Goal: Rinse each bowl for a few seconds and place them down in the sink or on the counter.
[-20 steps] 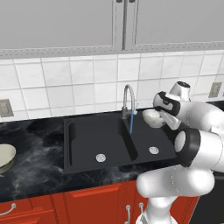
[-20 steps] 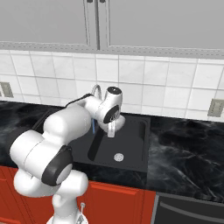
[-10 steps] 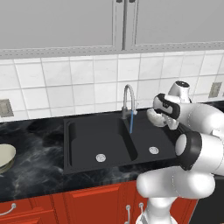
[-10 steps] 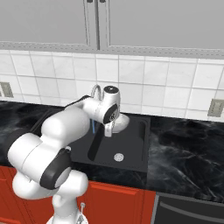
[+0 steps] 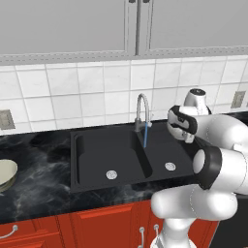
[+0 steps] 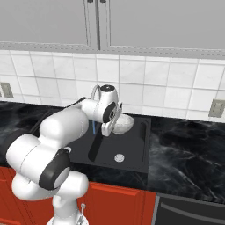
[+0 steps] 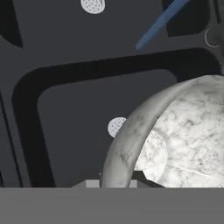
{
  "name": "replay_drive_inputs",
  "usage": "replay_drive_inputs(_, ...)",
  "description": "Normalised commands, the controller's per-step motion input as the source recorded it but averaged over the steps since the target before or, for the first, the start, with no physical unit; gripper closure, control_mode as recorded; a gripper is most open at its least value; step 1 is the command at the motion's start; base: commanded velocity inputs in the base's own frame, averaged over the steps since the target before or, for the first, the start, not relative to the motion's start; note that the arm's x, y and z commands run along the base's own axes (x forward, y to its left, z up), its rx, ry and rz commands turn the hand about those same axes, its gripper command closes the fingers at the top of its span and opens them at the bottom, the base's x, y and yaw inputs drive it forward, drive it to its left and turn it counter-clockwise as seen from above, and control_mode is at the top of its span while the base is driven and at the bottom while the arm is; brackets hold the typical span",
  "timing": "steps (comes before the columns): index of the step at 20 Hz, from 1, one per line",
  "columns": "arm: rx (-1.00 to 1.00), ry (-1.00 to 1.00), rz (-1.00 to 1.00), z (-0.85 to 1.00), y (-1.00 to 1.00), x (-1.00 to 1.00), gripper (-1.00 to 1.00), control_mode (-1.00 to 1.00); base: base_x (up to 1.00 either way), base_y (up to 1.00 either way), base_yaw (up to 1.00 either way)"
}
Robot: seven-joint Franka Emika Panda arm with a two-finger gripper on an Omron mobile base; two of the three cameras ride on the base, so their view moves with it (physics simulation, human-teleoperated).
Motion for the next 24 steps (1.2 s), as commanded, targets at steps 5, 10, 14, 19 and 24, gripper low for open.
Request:
replay_drive_inputs(5,-0.01,0.02,-0.17,0.06,-0.16,-0.01,1.00,-1.00,0.00,0.00,0.00)
replay_drive_inputs(10,-0.01,0.01,-0.17,0.06,-0.17,-0.01,1.00,-1.00,0.00,0.00,0.00)
replay_drive_inputs(14,-0.02,0.00,-0.17,0.04,-0.19,-0.01,1.00,-1.00,0.00,0.00,0.00)
replay_drive_inputs(19,-0.04,0.00,-0.17,0.00,-0.18,0.00,1.00,-1.00,0.00,0.00,0.00)
replay_drive_inputs(24,-0.03,0.00,-0.16,0.00,-0.25,0.01,1.00,-1.00,0.00,0.00,0.00)
